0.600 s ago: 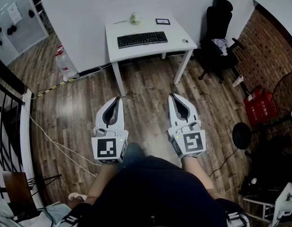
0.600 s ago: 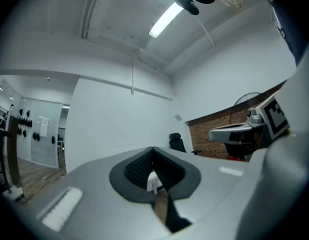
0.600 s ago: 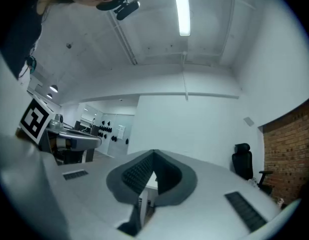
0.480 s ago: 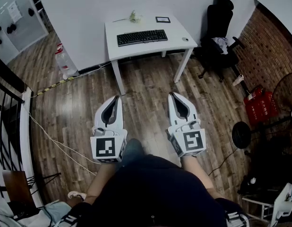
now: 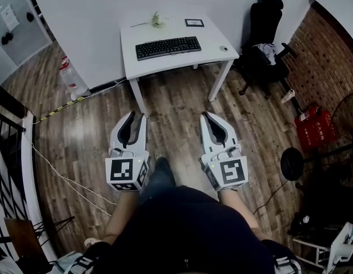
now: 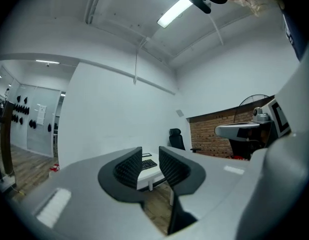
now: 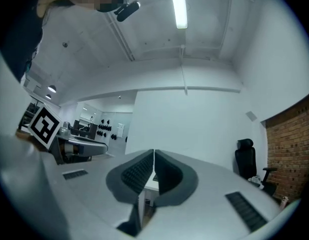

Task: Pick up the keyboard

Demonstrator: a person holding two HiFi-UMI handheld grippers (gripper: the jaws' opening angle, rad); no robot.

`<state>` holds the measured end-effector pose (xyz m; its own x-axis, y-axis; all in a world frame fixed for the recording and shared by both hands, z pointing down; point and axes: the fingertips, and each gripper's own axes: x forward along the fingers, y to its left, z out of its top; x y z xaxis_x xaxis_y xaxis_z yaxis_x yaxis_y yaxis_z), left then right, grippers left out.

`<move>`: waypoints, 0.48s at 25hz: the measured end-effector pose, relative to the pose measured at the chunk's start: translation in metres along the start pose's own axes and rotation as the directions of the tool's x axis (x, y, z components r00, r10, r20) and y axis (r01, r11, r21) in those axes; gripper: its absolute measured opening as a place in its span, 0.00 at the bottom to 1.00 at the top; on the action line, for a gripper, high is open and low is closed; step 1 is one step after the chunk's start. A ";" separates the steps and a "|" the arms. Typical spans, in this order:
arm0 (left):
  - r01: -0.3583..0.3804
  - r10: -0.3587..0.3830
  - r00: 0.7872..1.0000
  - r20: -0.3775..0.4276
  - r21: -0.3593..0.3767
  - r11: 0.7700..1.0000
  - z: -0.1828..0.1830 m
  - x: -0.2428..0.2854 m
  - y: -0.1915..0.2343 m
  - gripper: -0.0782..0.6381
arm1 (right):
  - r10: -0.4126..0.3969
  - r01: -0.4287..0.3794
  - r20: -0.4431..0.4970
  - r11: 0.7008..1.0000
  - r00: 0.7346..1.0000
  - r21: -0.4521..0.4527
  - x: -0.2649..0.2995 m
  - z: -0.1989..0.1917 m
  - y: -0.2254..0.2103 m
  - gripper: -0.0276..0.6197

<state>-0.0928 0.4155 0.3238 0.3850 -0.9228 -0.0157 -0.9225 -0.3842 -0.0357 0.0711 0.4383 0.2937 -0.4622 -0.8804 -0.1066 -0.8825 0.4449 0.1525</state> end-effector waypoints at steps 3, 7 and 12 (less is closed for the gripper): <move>-0.006 0.006 1.000 -0.011 -0.011 1.000 -0.005 0.038 0.027 0.26 | -0.001 0.001 -0.020 1.000 1.000 -0.006 0.038 -0.010 -0.014 0.06; -0.004 0.004 0.999 -0.037 -0.024 1.000 -0.009 0.095 0.066 0.29 | -0.010 0.010 -0.034 1.000 0.999 -0.006 0.098 -0.018 -0.032 0.06; 0.013 -0.014 0.997 -0.080 -0.023 1.000 -0.021 0.161 0.112 0.32 | -0.025 0.026 -0.068 1.000 0.997 0.001 0.171 -0.036 -0.053 0.06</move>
<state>-0.1343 0.2235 0.3379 0.3948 -0.9164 0.0653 -0.9180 -0.3964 -0.0130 0.0420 0.2585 0.3025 -0.4327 -0.9005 -0.0438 -0.8942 0.4224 0.1484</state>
